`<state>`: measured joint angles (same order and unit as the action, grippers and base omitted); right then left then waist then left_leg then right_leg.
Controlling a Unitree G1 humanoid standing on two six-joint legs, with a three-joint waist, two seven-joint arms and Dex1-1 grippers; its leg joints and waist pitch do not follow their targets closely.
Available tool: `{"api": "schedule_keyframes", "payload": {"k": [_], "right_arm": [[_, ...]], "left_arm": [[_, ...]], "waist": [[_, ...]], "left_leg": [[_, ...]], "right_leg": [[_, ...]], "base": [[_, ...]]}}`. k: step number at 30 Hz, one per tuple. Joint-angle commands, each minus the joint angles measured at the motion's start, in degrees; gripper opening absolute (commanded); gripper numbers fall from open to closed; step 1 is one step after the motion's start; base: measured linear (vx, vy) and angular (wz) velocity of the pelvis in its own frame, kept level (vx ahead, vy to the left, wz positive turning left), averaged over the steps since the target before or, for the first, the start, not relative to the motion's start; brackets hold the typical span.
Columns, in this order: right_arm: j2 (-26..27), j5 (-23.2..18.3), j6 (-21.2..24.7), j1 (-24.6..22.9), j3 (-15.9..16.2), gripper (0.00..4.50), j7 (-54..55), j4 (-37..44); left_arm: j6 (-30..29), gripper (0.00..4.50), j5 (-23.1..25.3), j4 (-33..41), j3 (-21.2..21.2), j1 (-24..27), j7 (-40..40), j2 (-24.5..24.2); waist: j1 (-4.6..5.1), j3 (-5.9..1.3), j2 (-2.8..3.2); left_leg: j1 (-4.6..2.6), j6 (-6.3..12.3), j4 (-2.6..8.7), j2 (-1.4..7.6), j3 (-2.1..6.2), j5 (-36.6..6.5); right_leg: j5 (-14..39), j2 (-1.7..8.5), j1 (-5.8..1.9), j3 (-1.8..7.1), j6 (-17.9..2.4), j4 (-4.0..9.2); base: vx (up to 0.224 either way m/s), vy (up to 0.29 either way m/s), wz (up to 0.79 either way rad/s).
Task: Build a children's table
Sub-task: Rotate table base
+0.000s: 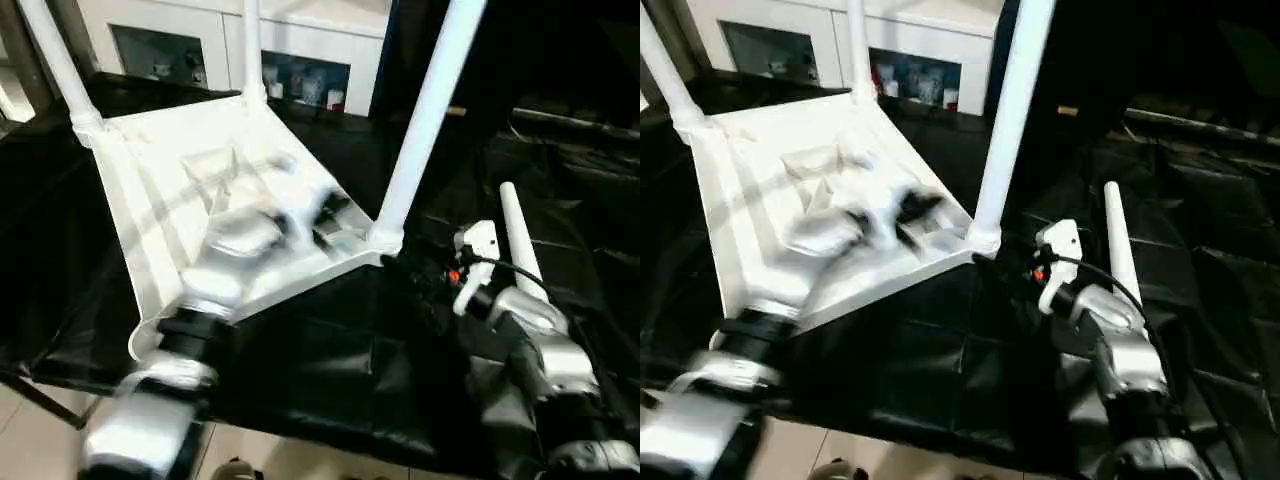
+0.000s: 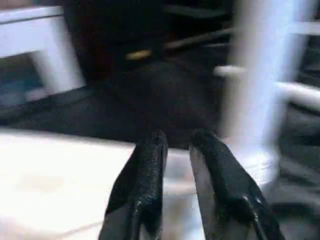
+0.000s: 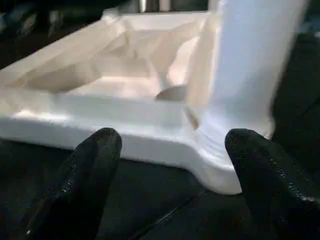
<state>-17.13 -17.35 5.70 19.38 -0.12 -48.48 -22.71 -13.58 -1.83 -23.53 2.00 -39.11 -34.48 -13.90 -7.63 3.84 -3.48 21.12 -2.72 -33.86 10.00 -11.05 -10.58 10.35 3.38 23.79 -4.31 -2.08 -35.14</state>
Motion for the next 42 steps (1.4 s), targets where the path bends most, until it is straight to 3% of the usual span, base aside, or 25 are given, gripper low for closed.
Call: {"api": "schedule_keyframes", "payload": {"k": [1, 3, 4, 5, 6, 9, 12, 15, 16, 20, 21, 23, 24, 25, 27, 32, 35, 36, 42], "right_arm": [[-0.55, 0.73, 1.49, -0.34, 1.38, 3.75, -0.55, 1.75], [0.19, 2.71, 1.32, -0.21, 2.77, 3.75, 0.28, 1.27], [0.52, 4.68, 1.06, 0.35, 3.67, 3.75, 1.73, -0.02], [0.72, 5.41, 0.76, 0.56, 4.07, 3.75, 2.05, -0.5], [0.84, 5.87, 0.57, 0.69, 4.33, 3.75, 2.25, -0.8], [1.8, 7.57, 1.61, 1.63, 5.9, 3.75, 3.68, -1.94], [2.27, 8.34, 1.63, 2.07, 6.57, 3.75, 5.24, -1.98], [2.88, 8.46, 1.94, 2.61, 6.6, 3.75, 6.39, -2.49], [3.09, 8.85, 1.77, 2.94, 6.76, 3.75, 6.87, -3.23], [3.73, 11.16, 0.86, 4.36, 7.38, 3.75, 9.06, -6.28], [3.79, 11.3, 0.76, 4.49, 7.41, 3.75, 9.21, -6.55], [4.93, 13.21, -1.38, 7.42, 7.82, 3.75, 11.51, -11.27], [4.98, 13.28, -1.46, 7.58, 7.84, 3.75, 11.61, -11.49], [5.27, 13.84, -1.71, 8.77, 8.08, 3.75, 12.47, -13.0], [5.44, 14.2, -1.77, 9.57, 8.26, 3.75, 13.06, -13.98], [6.16, 14.59, -3.0, 11.25, 8.63, 3.75, 13.2, -16.0], [6.46, 14.72, -3.6, 11.58, 8.6, 3.75, 12.73, -16.16], [6.46, 14.72, -3.6, 11.58, 8.6, 3.75, 12.73, -16.16], [5.66, 15.18, -2.99, 12.65, 7.08, 3.75, 15.6, -16.93]], "left_arm": [[-3.66, 1.38, 1.65, 3.48, -1.8, 1.55, 2.08, -2.19], [-8.29, 1.38, 5.07, 7.14, -4.76, 4.2, 5.19, -7.48], [-11.0, 1.38, 6.84, 8.8, -6.86, 5.88, 6.66, -10.35], [-12.05, 1.38, 7.67, 9.63, -7.91, 6.89, 7.24, -11.79], [-12.72, 1.38, 8.2, 10.16, -8.57, 7.54, 7.6, -12.72], [-17.07, 1.38, 11.61, 12.61, -13.63, 13.16, 10.24, -18.25], [-19.04, 1.38, 13.62, 13.77, -15.66, 16.47, 13.03, -20.75], [-19.64, 1.38, 14.93, 14.43, -16.01, 18.85, 15.92, -22.51], [-20.4, 1.38, 14.91, 14.92, -15.66, 20.04, 15.8, -22.74], [-22.63, 1.38, 13.52, 15.69, -13.71, 22.42, 12.94, -21.85], [-22.69, 1.56, 13.4, 15.71, -13.55, 22.54, 12.69, -21.74], [-24.88, 1.73, 9.96, 16.96, -11.43, 23.84, 7.5, -19.46], [-25.03, 1.76, 9.8, 17.08, -11.29, 23.9, 7.19, -19.38], [-26.4, 1.76, 8.58, 18.25, -10.33, 24.27, 5.37, -18.91], [-27.47, 2.09, 7.75, 19.12, -9.6, 24.48, 4.26, -18.68], [-30.2, 2.53, 5.45, 22.78, -4.98, 26.31, -1.42, -20.4], [-31.47, 2.7, 3.8, 25.05, -2.83, 27.58, -5.29, -21.23], [-31.47, 2.96, 3.8, 25.05, -2.83, 27.58, -5.29, -21.23], [-27.83, 3.38, 1.28, 27.44, -0.32, 26.79, -7.46, -18.04]], "waist": [[-0.23, -4.03, 0.19], [0.09, -4.15, 0.33], [0.15, -4.06, 0.4], [0.44, -4.05, 0.39], [0.3, -4.15, 0.37], [0.58, -3.87, 0.57], [0.42, -3.69, 0.97], [-0.45, -3.55, 1.28], [-0.26, -3.4, 1.25], [-0.35, -3.34, 1.9], [-0.31, -3.31, 1.79], [-0.34, -3.62, 2.29], [-0.31, -3.62, 2.11], [-0.2, -3.64, 2.02], [-0.1, -3.69, 1.87], [-0.12, -3.81, 1.41], [-0.06, -3.75, 1.64], [-0.08, -3.66, 1.64], [-0.03, -3.38, 1.39]], "left_leg": [[-0.74, 3.7, 3.62, 3.64, 1.8, -8.78], [-0.42, 3.06, 3.8, 3.95, 2.06, -7.85], [-0.74, 3.21, 3.72, 3.67, 1.84, -7.88], [-0.47, 2.99, 3.77, 3.59, 1.89, -7.25], [-0.84, 2.77, 3.68, 3.71, 1.81, -7.3], [-0.76, 2.49, 3.9, 3.58, 1.86, -8.42], [-1.17, 1.99, 4.14, 3.76, 1.93, -10.74], [-1.77, 0.61, 4.36, 3.99, 2.02, -14.46], [-1.57, 0.09, 4.74, 4.01, 2.27, -15.88], [-2.37, -1.63, 4.74, 3.81, 2.21, -19.45], [-2.16, -1.69, 4.83, 3.76, 2.27, -19.53], [-1.87, -2.2, 4.85, 3.77, 2.42, -18.3], [-1.96, -2.35, 4.78, 3.83, 2.35, -18.39], [-1.61, -2.28, 4.84, 3.76, 2.44, -17.81], [-1.51, -2.08, 4.77, 3.71, 2.36, -17.14], [-1.42, -0.55, 4.55, 3.76, 2.2, -13.56], [-1.54, -0.46, 4.54, 3.81, 2.01, -12.81], [-1.53, -0.56, 4.58, 3.75, 1.97, -13.52], [-1.79, -1.66, 4.91, 3.82, 2.14, -16.63]], "right_leg": [[13.75, 5.62, -3.21, 3.14, -8.69, 4.41], [11.28, 5.57, -3.41, 3.12, -9.56, 3.77], [11.01, 5.38, -3.14, 3.13, -9.45, 4.08], [10.12, 5.38, -3.36, 3.17, -9.86, 3.89], [9.83, 5.48, -3.17, 3.18, -10.07, 3.8], [10.91, 5.42, -3.15, 3.3, -10.25, 4.01], [12.78, 5.41, -2.79, 3.35, -10.23, 4.3], [15.27, 5.52, -2.26, 3.55, -9.97, 4.56], [16.67, 5.57, -2.54, 3.49, -9.57, 4.61], [18.57, 5.54, -1.88, 3.72, -9.12, 5.24], [18.44, 5.54, -2.12, 3.71, -9.11, 5.2], [16.26, 5.79, -2.5, 3.71, -9.78, 4.9], [15.75, 5.85, -2.39, 3.76, -10.06, 4.79], [15.21, 5.93, -2.8, 3.74, -10.37, 4.58], [14.34, 5.83, -2.88, 3.75, -10.52, 4.49], [11.59, 5.79, -3.12, 3.8, -11.08, 4.04], [9.81, 5.5, -2.92, 3.78, -11.89, 3.9], [10.52, 5.46, -2.97, 3.79, -11.7, 3.98], [16.7, 5.65, -2.86, 3.85, -9.79, 4.64]], "base": [[0.0, 0.0, 0.0], [0.0, 0.0, 0.0], [0.0, 0.0, 0.0], [0.0, 0.0, 0.0], [0.0, 0.0, 0.0], [0.0, 0.0, 0.0], [0.0, 0.0, 0.0], [0.0, 0.0, 0.0], [0.0, 0.0, 0.0], [0.0, 0.0, 0.0], [0.0, 0.0, 0.0], [0.0, 0.0, 0.0], [0.0, 0.0, 0.0], [0.0, 0.0, 0.0], [0.0, 0.0, 0.0], [0.0, 0.0, 0.0], [0.0, 0.0, 0.0], [0.0, 0.0, 0.0], [0.0, 0.0, 0.0]]}}
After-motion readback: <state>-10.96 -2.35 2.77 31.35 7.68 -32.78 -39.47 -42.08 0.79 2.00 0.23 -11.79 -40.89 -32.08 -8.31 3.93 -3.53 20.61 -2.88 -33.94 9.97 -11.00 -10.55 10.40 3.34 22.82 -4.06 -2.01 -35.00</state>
